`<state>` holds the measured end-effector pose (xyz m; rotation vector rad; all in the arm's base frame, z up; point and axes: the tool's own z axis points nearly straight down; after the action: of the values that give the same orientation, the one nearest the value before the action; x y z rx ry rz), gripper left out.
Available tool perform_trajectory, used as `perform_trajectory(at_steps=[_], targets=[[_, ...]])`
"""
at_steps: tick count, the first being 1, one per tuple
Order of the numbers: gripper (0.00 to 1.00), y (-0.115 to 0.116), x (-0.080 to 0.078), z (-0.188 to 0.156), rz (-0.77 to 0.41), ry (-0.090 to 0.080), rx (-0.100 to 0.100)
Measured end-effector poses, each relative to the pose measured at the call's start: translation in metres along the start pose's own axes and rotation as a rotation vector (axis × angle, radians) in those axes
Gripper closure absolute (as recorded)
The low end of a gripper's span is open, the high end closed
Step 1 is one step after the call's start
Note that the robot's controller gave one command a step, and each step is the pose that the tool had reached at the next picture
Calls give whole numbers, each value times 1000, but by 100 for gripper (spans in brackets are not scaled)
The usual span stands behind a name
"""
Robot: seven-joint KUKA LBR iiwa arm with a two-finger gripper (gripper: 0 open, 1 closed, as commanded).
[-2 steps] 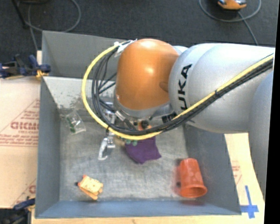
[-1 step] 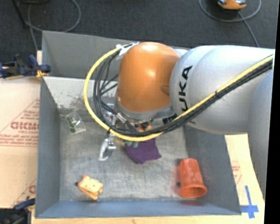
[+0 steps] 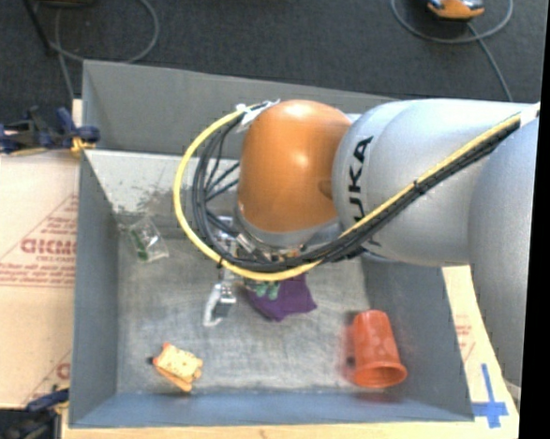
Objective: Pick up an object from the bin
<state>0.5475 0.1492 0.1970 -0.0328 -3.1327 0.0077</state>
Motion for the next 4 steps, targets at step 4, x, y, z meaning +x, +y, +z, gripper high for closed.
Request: perform_trajectory(at_steps=[4], targets=[[0,22,64,114,-243,-21,-5]])
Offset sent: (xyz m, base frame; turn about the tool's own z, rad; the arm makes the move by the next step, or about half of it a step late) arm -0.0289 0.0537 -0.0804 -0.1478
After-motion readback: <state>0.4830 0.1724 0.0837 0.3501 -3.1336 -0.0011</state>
